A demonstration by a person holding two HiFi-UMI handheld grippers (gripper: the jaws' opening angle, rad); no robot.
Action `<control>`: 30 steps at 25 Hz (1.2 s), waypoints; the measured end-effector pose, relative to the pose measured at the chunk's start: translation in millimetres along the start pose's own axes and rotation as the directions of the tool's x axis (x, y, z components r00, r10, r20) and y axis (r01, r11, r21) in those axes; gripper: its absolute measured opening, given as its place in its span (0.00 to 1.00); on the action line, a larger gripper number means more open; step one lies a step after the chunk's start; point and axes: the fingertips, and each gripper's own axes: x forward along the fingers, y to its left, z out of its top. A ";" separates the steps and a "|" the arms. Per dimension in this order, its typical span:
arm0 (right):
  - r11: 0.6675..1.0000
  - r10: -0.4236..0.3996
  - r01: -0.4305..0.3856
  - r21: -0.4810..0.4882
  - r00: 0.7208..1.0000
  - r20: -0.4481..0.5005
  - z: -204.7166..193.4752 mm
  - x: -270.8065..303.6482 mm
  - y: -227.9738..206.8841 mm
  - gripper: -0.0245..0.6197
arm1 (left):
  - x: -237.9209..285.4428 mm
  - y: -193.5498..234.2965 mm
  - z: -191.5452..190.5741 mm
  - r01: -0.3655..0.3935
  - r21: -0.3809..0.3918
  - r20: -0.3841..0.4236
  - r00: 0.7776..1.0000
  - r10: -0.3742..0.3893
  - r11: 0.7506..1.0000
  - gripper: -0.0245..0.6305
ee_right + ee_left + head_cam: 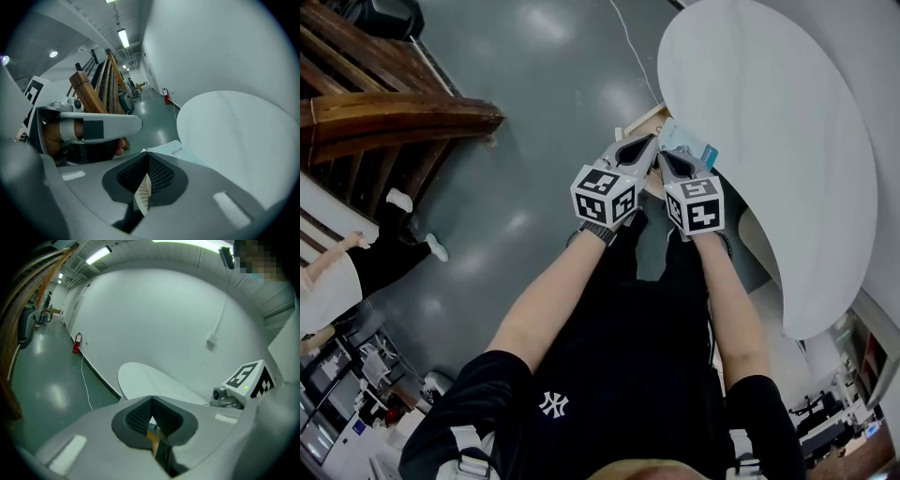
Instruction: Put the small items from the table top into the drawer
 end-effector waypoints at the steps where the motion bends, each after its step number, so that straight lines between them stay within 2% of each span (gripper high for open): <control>1: 1.000 0.003 -0.003 0.000 1.000 -0.001 -1.1 4.8 3.7 0.08 | -2.4 4.4 -1.0 -0.002 -0.002 -0.001 1.000 0.002 1.000 0.04; 13: 1.000 -0.007 0.009 0.025 0.997 -0.076 -50.0 52.6 9.6 0.08 | -10.0 26.5 -29.0 -0.019 -0.022 -0.046 0.999 0.018 1.000 0.04; 21: 0.999 -0.045 0.047 0.025 0.997 -0.065 -57.5 73.5 -8.4 0.08 | -6.2 39.5 -34.9 -0.016 -0.023 -0.072 0.997 0.014 1.000 0.04; 27: 0.998 -0.058 0.062 0.026 0.991 -0.121 -67.7 77.9 -23.0 0.21 | -1.0 42.5 -38.6 -0.020 -0.025 -0.087 0.996 0.018 0.999 0.04; 30: 0.996 -0.085 0.088 0.017 0.990 -0.112 -64.3 70.4 -28.3 0.14 | 3.1 37.6 -37.6 -0.010 -0.020 -0.090 0.996 0.008 1.000 0.04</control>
